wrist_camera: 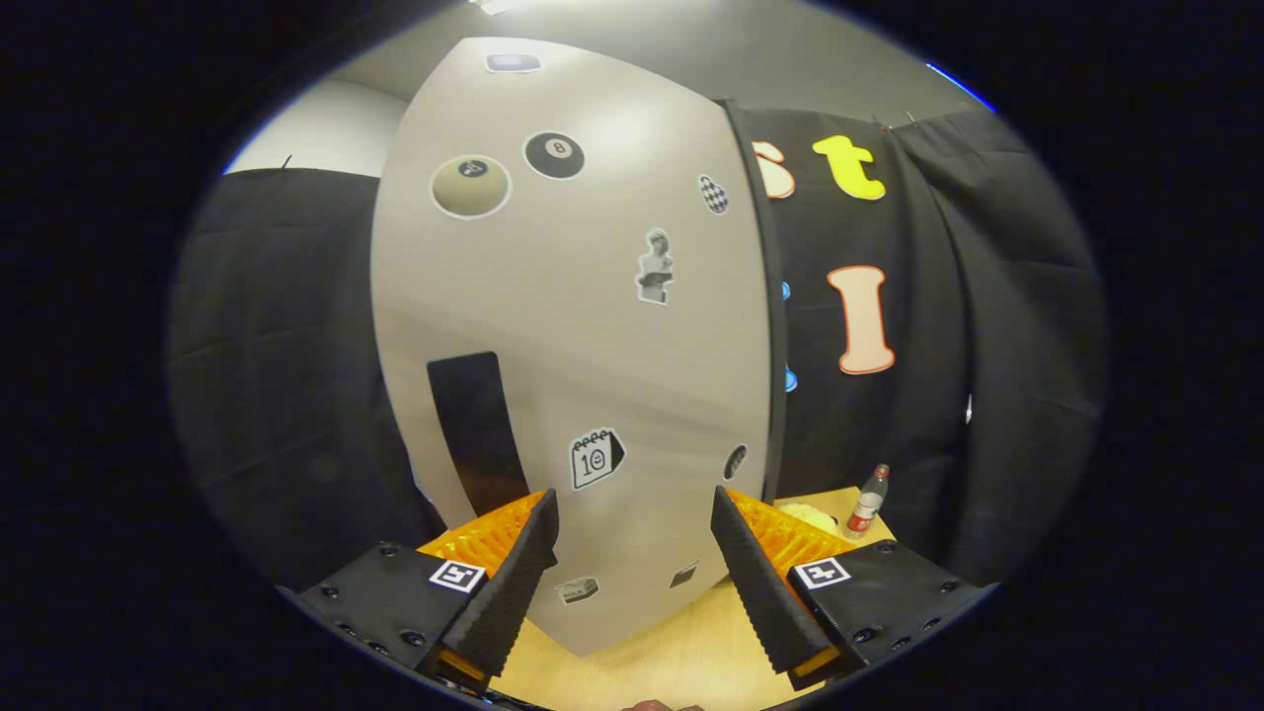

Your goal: Open the shoe cabinet door, grab the shoes and put them into the shoe cabinet, then close the shoe cabinet door.

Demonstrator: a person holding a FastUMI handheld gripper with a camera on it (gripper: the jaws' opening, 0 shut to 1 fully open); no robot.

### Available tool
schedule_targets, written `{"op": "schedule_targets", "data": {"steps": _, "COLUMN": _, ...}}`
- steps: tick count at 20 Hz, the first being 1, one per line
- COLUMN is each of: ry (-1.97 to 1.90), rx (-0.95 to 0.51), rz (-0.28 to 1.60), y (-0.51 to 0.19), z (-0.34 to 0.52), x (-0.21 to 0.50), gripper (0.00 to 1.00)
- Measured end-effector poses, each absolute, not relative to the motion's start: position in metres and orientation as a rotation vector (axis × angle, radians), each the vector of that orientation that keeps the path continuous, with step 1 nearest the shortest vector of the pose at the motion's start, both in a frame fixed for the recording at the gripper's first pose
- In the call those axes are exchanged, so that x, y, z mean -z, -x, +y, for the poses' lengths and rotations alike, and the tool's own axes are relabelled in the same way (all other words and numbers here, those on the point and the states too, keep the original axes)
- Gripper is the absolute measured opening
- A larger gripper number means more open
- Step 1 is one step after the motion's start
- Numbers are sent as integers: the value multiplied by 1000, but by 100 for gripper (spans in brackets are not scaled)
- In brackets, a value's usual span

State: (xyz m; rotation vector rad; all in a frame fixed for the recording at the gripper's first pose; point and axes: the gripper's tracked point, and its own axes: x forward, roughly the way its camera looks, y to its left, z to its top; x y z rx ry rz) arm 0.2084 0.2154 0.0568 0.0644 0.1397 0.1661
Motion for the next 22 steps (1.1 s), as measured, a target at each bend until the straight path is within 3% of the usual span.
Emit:
{"op": "schedule_targets", "data": {"steps": 4, "ry": 2, "rx": -180, "rz": 71, "y": -206, "z": 233, "x": -68, "gripper": 98}}
{"op": "schedule_targets", "data": {"steps": 22, "ry": -48, "rx": -219, "rz": 86, "y": -194, "z": 212, "x": -54, "gripper": 97}}
